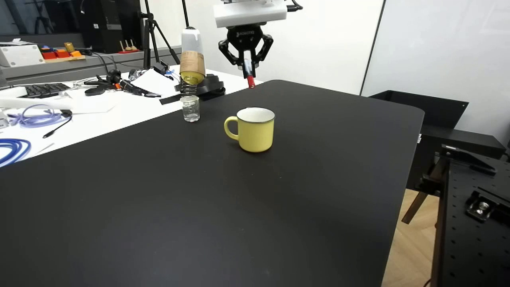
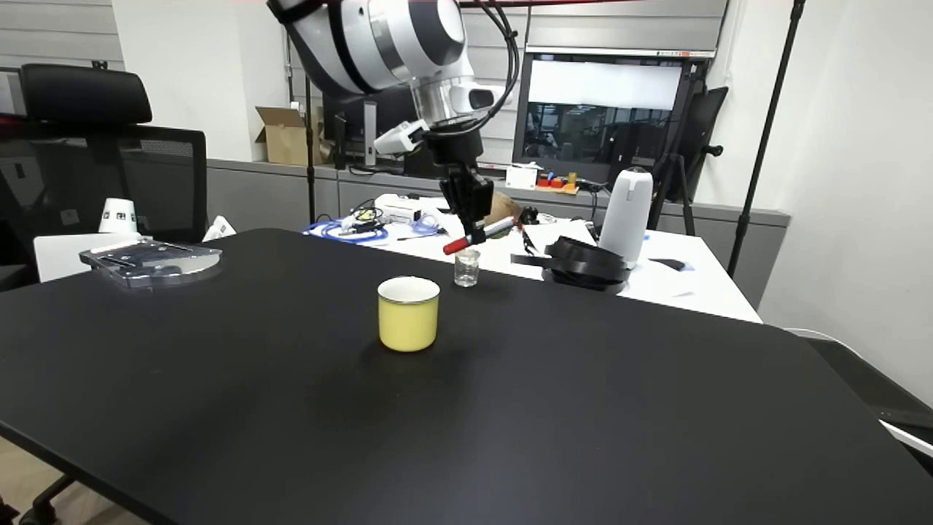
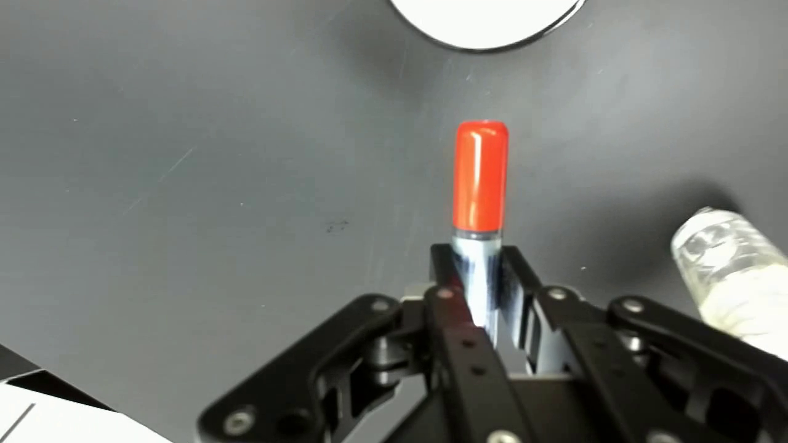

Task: Put the marker in the mug

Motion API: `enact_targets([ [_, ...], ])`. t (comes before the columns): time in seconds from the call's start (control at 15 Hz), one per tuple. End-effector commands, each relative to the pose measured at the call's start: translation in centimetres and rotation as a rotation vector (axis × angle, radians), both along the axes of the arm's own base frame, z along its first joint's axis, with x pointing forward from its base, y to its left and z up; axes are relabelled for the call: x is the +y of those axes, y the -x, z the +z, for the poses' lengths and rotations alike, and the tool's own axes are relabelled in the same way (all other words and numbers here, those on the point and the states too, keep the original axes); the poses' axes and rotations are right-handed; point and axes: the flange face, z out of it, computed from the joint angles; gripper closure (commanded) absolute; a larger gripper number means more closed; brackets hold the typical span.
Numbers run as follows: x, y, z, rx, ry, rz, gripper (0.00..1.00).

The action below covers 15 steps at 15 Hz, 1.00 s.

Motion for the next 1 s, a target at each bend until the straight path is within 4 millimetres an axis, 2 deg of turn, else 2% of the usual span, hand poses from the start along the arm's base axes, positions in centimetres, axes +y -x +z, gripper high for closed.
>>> enact_targets([
  [0.0, 3.1, 2.4, 2.4, 0.041, -0.064, 0.123, 0.95],
  [0.13, 4.1, 3.2, 2.8, 0.070, -0.075, 0.172, 0.95],
  [0.33, 4.2, 4.1, 2.5, 0.130, -0.090, 0.223, 0.95],
  [0.67, 1.8, 4.8, 1.3, 0.215, -0.216, 0.261, 0.95],
  [0.93, 0.7, 5.5, 0.4, 0.333, -0.358, 0.375, 0.95],
])
